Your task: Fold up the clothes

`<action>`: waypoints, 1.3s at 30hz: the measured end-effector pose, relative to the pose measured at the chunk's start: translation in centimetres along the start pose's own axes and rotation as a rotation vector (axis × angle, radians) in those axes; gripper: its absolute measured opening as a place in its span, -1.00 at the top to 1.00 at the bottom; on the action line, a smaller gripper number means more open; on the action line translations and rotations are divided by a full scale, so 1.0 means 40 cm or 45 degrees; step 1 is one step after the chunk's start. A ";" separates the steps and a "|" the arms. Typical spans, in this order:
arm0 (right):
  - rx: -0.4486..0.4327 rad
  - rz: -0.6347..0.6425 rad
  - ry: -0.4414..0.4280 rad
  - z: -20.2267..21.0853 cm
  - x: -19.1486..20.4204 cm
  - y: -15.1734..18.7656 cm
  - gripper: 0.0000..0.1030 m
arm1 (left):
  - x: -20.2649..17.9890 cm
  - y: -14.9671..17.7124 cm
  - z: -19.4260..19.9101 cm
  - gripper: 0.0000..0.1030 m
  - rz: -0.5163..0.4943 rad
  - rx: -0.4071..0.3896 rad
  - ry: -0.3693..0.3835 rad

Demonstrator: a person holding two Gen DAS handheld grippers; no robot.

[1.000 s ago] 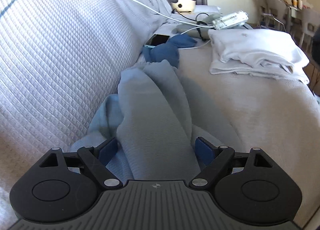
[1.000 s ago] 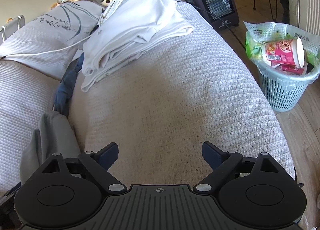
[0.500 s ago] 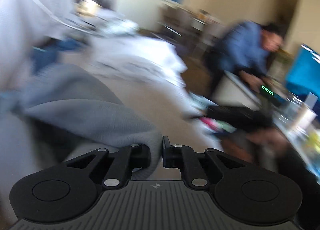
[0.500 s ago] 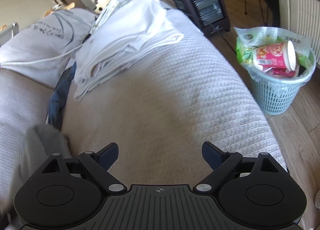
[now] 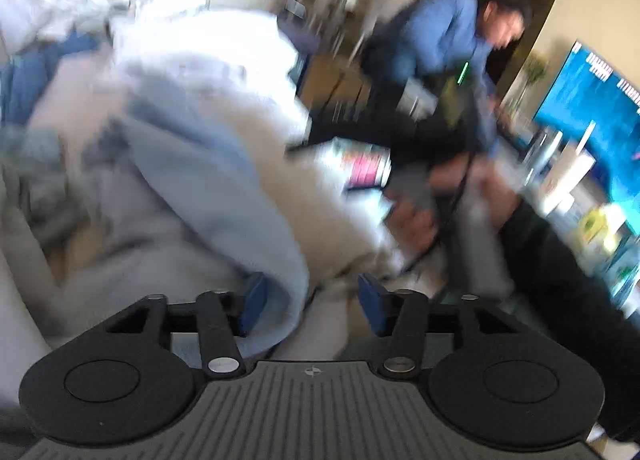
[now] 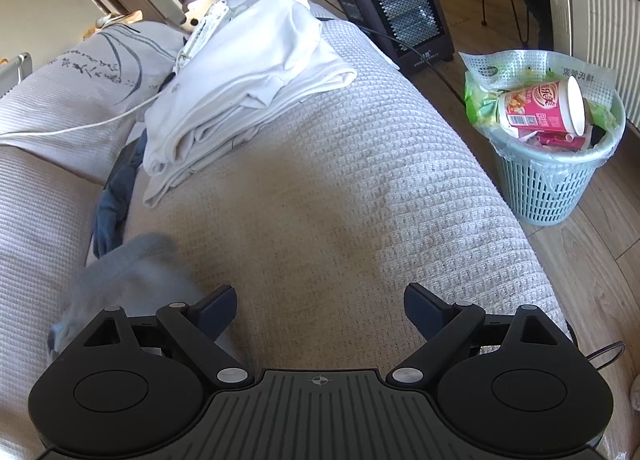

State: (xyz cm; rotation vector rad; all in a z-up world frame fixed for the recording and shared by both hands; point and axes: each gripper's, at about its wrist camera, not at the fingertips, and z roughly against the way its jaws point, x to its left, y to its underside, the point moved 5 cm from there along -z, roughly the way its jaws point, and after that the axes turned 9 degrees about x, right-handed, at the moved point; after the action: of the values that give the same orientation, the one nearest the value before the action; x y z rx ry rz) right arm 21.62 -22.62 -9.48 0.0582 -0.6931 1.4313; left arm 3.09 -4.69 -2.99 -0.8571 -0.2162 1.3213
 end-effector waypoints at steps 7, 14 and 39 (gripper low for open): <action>-0.008 0.006 -0.002 0.002 0.000 0.002 -0.81 | 0.102 -0.148 0.029 -0.58 -0.014 -0.192 -0.388; -0.274 0.003 -0.242 0.090 0.006 -0.015 -0.81 | 0.261 -0.194 -0.067 -0.59 0.135 -0.084 -0.606; -0.361 0.396 -0.196 -0.010 0.289 -0.052 -0.80 | 0.465 -0.223 -0.292 0.09 0.240 0.031 -0.342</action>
State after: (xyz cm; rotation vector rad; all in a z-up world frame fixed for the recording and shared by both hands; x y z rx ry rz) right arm 23.45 -12.59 -3.65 -0.1692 -1.0621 1.6207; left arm 21.91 7.18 -11.12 -0.6899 -0.3353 1.6136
